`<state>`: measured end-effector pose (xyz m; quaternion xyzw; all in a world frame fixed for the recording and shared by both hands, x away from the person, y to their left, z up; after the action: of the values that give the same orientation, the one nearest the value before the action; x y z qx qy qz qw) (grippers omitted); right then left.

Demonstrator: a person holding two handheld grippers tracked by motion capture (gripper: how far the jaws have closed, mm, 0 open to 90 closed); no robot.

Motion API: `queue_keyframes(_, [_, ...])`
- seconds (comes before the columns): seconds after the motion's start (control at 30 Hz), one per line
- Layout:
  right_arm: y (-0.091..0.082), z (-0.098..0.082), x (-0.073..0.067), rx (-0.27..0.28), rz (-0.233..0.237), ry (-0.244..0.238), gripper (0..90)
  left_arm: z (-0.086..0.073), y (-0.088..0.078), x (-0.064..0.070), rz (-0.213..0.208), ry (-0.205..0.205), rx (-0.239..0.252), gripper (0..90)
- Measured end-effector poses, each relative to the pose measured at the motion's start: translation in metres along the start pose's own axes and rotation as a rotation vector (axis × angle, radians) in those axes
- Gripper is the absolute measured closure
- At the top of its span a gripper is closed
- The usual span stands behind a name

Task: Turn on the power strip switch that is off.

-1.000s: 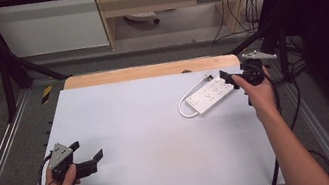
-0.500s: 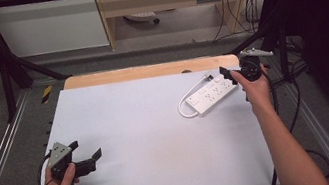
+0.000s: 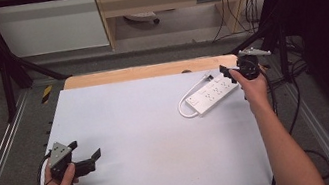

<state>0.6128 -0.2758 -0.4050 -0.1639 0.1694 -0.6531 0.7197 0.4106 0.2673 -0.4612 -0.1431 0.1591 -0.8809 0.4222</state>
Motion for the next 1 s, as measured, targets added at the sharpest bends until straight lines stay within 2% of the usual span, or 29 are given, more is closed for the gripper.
queue_keyframes(0.27, [0.01,-0.002,0.001,-0.006,-0.006,0.005,30.9,0.0,0.0,-0.001,-0.001,-0.002,0.001,5.8])
queue_keyframes(0.67, [0.017,-0.002,-0.002,-0.004,-0.013,0.004,34.7,0.0,0.0,-0.001,-0.002,-0.004,0.0,5.8])
queue_keyframes(0.73, [0.019,-0.003,-0.003,-0.006,-0.011,0.0,40.1,0.0,0.0,0.0,-0.003,-0.004,0.0,5.8])
queue_keyframes(1.0, [0.023,-0.006,-0.004,-0.003,-0.018,0.005,45.7,0.0,0.0,0.0,-0.005,-0.003,0.0,5.8])
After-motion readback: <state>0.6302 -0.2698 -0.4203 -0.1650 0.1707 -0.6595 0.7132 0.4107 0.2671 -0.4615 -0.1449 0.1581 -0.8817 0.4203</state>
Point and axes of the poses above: each handheld gripper's, and its own axes: y roughly forward along the jaws, z roughly out of its top, x roughly to its right, the point moved 7 cm from there along y, roughly forward along the jaws, and after that the axes turned 10 degrees about -z, right-handed, at the moved point
